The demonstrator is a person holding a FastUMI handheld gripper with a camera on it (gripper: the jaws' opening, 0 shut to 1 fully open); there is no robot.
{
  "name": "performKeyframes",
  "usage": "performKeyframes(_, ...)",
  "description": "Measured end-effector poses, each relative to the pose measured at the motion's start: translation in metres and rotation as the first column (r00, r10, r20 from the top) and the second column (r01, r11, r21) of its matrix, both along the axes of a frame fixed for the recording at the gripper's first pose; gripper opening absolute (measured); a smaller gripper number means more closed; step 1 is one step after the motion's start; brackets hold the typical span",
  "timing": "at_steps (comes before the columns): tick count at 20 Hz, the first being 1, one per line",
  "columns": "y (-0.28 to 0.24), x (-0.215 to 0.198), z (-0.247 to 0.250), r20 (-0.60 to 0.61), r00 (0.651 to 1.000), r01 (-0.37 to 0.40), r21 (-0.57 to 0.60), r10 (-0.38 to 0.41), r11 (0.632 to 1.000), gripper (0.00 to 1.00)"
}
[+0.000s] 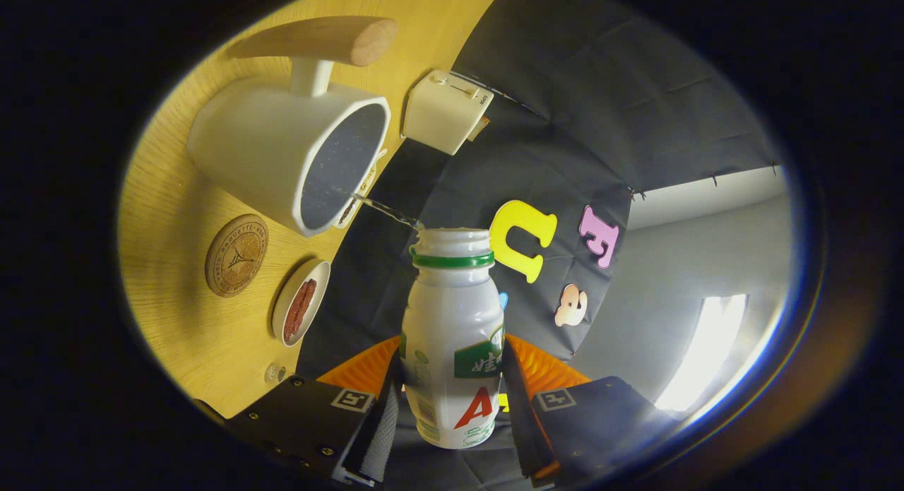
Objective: Take the bottle from table, then pour the juice into the cup, finally place the bottle on the coaster
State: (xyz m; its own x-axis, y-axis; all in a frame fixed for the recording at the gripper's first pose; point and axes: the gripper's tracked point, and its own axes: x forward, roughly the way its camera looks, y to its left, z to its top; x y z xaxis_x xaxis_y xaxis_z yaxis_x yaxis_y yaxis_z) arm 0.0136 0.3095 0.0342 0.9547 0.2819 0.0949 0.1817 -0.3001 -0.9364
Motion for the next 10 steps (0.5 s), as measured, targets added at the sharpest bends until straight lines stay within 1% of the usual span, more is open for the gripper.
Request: performKeyframes(10, 0.018, -0.001, -0.005, 0.024, 0.998, -0.054, -0.125, 0.058, 0.991, 0.68)
